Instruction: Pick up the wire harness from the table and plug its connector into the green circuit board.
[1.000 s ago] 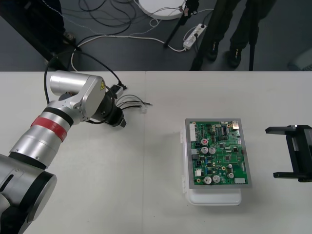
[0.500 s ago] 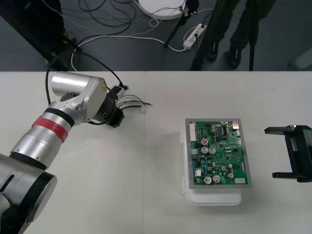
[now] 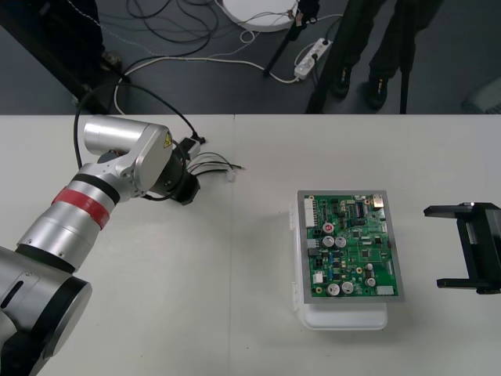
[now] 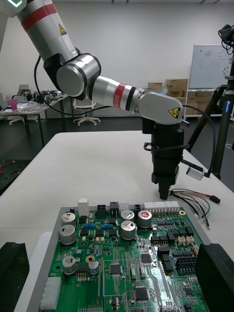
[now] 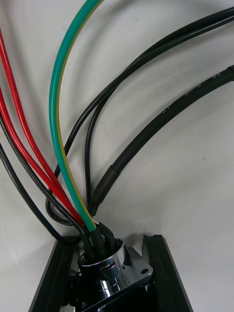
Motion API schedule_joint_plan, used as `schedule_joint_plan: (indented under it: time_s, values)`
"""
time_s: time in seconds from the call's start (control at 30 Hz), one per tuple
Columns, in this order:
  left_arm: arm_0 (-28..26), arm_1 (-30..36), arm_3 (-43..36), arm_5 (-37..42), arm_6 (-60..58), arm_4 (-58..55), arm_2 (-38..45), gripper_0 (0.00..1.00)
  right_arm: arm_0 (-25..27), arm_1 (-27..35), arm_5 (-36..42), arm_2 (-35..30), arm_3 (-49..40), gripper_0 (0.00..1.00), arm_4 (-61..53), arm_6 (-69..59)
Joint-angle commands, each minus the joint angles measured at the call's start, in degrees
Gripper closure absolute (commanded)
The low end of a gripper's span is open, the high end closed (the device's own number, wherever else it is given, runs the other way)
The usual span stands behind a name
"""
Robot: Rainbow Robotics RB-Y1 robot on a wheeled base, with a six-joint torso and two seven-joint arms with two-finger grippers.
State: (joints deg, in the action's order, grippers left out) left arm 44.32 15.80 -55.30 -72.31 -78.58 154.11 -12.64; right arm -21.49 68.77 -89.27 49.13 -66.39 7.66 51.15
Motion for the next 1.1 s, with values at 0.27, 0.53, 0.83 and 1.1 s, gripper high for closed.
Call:
schedule_joint_plan:
  time_s: [0.27,0.53,0.83,1.1]
  values:
    - [2.2,0.1,0.3,3.7,7.1,0.0,4.7,1.00,-1.5,-0.6,-0.7,0.4,0.1,0.00,0.4,-0.1]
    - [2.2,0.1,-0.8,3.0,7.7,-1.3,6.8,1.00,-1.5,-0.5,-0.7,0.4,0.5,0.00,0.4,-0.2]
    - [2.2,1.6,-6.7,-4.4,7.7,-3.6,8.3,1.00,-1.5,-0.5,-0.7,0.4,0.8,0.00,0.4,-0.2]
    - [2.1,2.7,-11.0,-9.3,10.4,-9.1,12.3,1.00,-1.6,-0.5,-0.7,0.4,1.2,0.00,0.3,-0.2]
